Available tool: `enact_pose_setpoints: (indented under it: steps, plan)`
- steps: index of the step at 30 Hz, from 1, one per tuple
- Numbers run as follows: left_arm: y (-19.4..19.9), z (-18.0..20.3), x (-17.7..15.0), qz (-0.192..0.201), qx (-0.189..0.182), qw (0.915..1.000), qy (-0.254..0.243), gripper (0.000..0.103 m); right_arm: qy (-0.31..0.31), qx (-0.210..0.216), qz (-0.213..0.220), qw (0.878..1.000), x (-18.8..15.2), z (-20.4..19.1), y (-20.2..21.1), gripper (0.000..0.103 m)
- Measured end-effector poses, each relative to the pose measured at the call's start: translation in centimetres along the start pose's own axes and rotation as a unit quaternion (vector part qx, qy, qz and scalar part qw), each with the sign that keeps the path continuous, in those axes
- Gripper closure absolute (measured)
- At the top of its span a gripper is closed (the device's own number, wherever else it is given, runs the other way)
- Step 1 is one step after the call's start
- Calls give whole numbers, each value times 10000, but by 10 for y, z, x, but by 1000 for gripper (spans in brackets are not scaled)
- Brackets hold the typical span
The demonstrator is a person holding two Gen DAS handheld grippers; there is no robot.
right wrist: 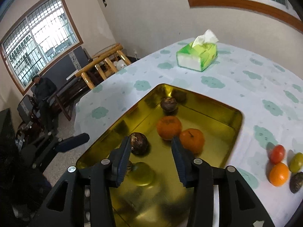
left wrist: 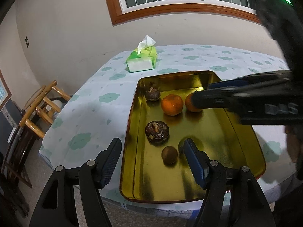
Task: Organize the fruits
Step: 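Move the left gripper to the fruits and grasp the orange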
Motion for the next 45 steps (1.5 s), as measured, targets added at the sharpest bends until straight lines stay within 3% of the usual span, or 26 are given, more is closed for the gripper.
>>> enact_pose_setpoints:
  steps: [4, 7, 12, 16, 18, 21, 26, 30, 36, 38, 40, 45]
  plan:
    - [8, 10, 6, 133, -144, 9997, -174, 34, 6, -346, 364, 9987, -22, 26, 42, 61]
    - [13, 25, 16, 212, -279, 9984, -438, 34, -283, -934, 593, 9935, -48, 72, 82, 61]
    - [19, 63, 47, 326, -899, 9910, -937, 34, -971, -2362, 570, 9652, -96, 178, 136, 60]
    - [15, 99, 80, 146, -1651, 9804, -1064, 34, -1360, -2901, 515, 9459, -121, 233, 156, 60]
    - [8, 119, 97, 29, -1914, 9768, -966, 34, -1796, -2566, 699, 9471, -129, 249, 167, 59]
    - [-11, 149, 121, -159, -2139, 9738, -749, 34, -2009, -2387, 810, 9466, -131, 253, 172, 55]
    - [-65, 188, 140, -688, -1994, 9768, -367, 34, -1978, -2071, 886, 9540, -140, 252, 176, 54]
    - [-99, 192, 141, -994, -1783, 9789, 122, 34, -2001, -1775, 981, 9586, -141, 251, 178, 53]
    - [-119, 195, 139, -1112, -1757, 9768, 514, 34, -2081, -1420, 1039, 9621, -140, 253, 179, 53]
    - [-123, 202, 137, -1139, -1774, 9766, 416, 40, -2152, -1313, 1065, 9618, -141, 255, 180, 53]
    - [-119, 208, 135, -1038, -1693, 9798, 243, 60, -2230, -1241, 1082, 9608, -141, 258, 181, 53]
    - [-103, 209, 128, -970, -1971, 9748, 392, 60, -2517, -1115, 1112, 9549, -142, 267, 183, 52]
Point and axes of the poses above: each gripper's, at about its wrist camera, not at the fingertips, and y roughly against the way its jaws point, z to its right, x to its top, the point moved 3 cm from there along -y, roughly the way its jaws point, and after that the axes turned 9 degrees about -y, right-handed, at the moved point
